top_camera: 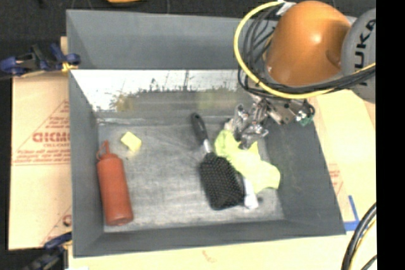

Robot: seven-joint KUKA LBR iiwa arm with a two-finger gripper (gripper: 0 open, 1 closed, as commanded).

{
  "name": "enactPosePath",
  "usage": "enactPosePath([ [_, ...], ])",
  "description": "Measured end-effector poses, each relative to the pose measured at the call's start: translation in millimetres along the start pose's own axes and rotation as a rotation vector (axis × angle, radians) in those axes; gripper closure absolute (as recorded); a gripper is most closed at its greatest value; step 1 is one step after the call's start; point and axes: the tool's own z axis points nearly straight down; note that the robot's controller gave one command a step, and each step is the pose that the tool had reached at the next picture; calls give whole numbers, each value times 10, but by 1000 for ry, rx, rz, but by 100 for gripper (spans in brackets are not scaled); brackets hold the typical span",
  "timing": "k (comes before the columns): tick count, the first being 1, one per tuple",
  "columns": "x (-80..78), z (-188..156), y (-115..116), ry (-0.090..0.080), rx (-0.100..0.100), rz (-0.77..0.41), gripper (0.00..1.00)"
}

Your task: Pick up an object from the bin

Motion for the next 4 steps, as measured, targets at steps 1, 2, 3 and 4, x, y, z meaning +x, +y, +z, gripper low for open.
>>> enactPosePath([
  [1,-467,363,80,1,-1,-232,0],
  [2,-460,331,68,-2,1,-227,0],
  [3,-787,851,106,-7,6,-222,0],
  [4,-712,970,-2,3,-3,-284,0],
])
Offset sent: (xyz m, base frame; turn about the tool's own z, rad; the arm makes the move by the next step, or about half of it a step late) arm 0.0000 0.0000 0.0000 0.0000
